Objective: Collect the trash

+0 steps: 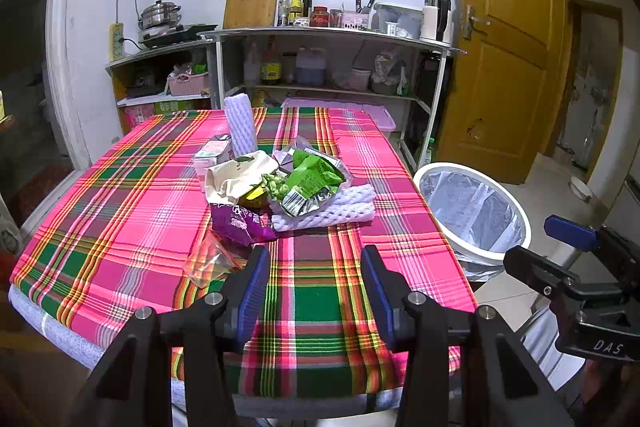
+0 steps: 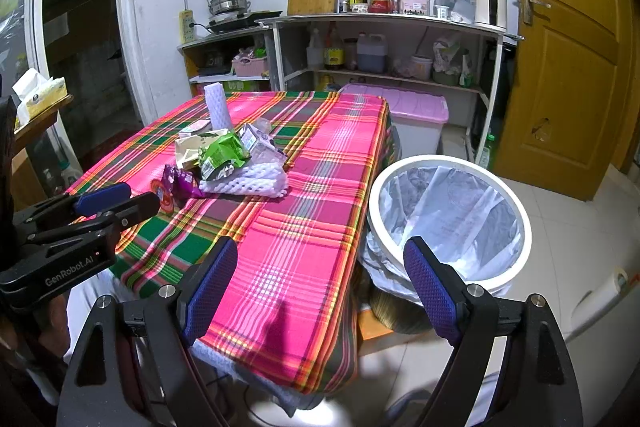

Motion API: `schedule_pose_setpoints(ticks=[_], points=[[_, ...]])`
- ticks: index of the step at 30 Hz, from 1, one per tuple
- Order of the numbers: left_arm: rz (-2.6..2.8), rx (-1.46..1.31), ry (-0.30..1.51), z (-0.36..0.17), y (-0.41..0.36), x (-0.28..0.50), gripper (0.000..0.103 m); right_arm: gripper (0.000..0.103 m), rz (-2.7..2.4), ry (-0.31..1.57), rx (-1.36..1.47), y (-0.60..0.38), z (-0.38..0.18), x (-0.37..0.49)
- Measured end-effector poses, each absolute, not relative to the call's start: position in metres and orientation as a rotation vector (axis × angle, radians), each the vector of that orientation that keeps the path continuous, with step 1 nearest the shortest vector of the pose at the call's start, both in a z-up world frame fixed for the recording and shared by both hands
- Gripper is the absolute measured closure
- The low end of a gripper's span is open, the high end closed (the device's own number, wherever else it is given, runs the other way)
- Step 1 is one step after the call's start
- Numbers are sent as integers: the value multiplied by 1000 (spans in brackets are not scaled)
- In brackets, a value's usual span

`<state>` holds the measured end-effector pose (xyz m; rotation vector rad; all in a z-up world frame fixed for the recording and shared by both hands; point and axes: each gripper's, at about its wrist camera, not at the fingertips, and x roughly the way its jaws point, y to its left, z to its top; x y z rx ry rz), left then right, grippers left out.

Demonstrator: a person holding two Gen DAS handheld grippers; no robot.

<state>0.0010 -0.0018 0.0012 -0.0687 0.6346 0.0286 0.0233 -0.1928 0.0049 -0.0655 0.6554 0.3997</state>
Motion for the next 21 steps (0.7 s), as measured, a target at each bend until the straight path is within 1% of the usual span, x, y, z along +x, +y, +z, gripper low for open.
schedule_pose_setpoints(ticks=[21], points=[[26,-71,636,6,-7,-4,56,18,399,668,-65,-193,1,24]])
